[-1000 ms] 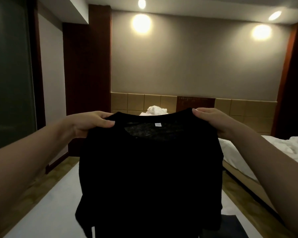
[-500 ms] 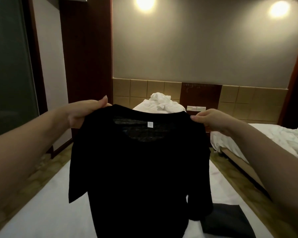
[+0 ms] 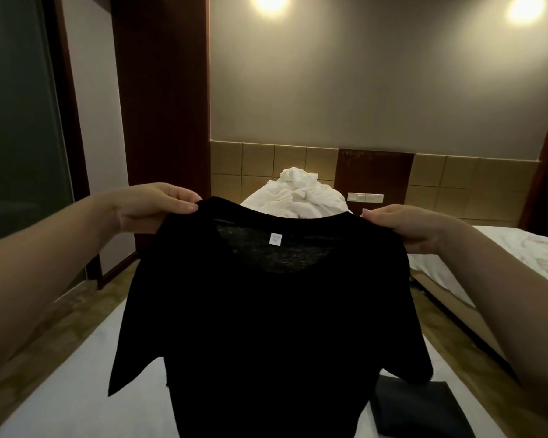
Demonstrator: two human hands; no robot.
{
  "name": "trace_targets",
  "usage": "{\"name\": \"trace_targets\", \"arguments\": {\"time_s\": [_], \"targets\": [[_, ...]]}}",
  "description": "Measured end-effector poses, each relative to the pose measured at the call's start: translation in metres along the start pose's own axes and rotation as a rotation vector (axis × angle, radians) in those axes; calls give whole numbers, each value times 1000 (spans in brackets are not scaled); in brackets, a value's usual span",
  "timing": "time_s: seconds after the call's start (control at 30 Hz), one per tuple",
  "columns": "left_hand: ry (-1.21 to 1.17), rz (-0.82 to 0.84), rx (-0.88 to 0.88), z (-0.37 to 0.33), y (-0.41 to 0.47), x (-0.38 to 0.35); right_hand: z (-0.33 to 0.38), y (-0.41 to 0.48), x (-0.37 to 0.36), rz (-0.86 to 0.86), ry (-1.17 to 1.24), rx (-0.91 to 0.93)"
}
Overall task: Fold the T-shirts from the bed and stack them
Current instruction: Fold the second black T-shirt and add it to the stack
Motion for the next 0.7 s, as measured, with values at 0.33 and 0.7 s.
{"name": "trace_targets", "arguments": {"time_s": [0.33, 0.7], "targets": [[47, 47, 17, 0, 2, -4, 12, 4, -13, 176, -11, 113], [297, -203, -46, -11, 2, 5, 44, -4, -10, -211, -367, 264]]}}
Point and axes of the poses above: each hand's wrist, its own y-axis towards the middle knuckle, its own x-axis out of the back of the hand, z = x × y, the point moved 9 cm from there along y, towards the middle knuckle, and after that the axes turned 3 degrees about -x, right-handed, at the moved point
